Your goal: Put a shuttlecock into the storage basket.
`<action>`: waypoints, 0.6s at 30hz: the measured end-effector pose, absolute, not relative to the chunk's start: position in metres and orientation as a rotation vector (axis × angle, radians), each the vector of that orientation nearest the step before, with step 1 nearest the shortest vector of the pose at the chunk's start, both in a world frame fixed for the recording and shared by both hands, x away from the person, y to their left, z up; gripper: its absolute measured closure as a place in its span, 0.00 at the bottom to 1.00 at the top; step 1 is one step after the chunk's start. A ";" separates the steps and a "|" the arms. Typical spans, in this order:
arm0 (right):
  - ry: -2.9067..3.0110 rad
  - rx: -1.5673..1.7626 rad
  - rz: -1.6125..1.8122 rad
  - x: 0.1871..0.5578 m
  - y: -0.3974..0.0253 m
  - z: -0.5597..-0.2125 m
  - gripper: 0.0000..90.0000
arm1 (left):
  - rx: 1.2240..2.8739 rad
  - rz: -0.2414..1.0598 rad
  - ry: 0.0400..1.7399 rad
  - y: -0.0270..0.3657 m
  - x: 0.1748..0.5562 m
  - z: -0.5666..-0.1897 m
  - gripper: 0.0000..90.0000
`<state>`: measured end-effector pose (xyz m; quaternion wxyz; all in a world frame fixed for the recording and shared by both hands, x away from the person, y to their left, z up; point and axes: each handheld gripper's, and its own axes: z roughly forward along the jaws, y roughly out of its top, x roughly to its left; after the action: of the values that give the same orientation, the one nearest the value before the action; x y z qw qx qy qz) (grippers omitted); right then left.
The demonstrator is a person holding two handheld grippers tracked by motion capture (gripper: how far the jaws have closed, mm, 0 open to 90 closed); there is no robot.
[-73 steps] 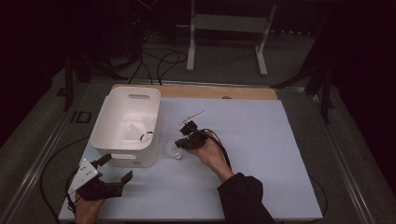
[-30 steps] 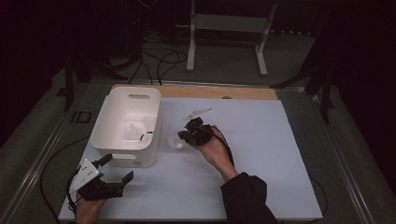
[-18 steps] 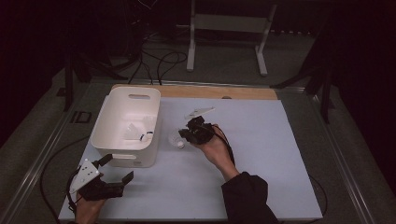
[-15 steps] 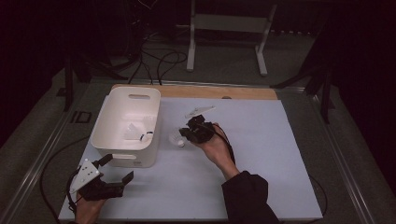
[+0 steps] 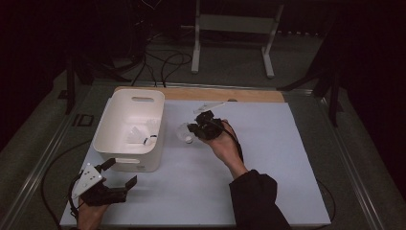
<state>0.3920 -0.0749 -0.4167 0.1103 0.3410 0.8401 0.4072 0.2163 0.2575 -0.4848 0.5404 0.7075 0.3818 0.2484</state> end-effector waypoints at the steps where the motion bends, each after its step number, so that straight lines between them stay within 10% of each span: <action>1: 2.467 1.002 1.190 0.393 -0.075 -0.415 0.99 | 1.683 0.590 0.907 0.258 0.216 -0.485 0.01; 18: 2.430 0.996 1.169 0.407 -0.075 -0.402 0.99 | 1.680 0.589 0.909 0.257 0.216 -0.485 0.01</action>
<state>0.4073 -0.0753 -0.4016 0.1331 0.3435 0.8377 0.4032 0.2163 0.2573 -0.4850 0.5406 0.7071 0.3824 0.2480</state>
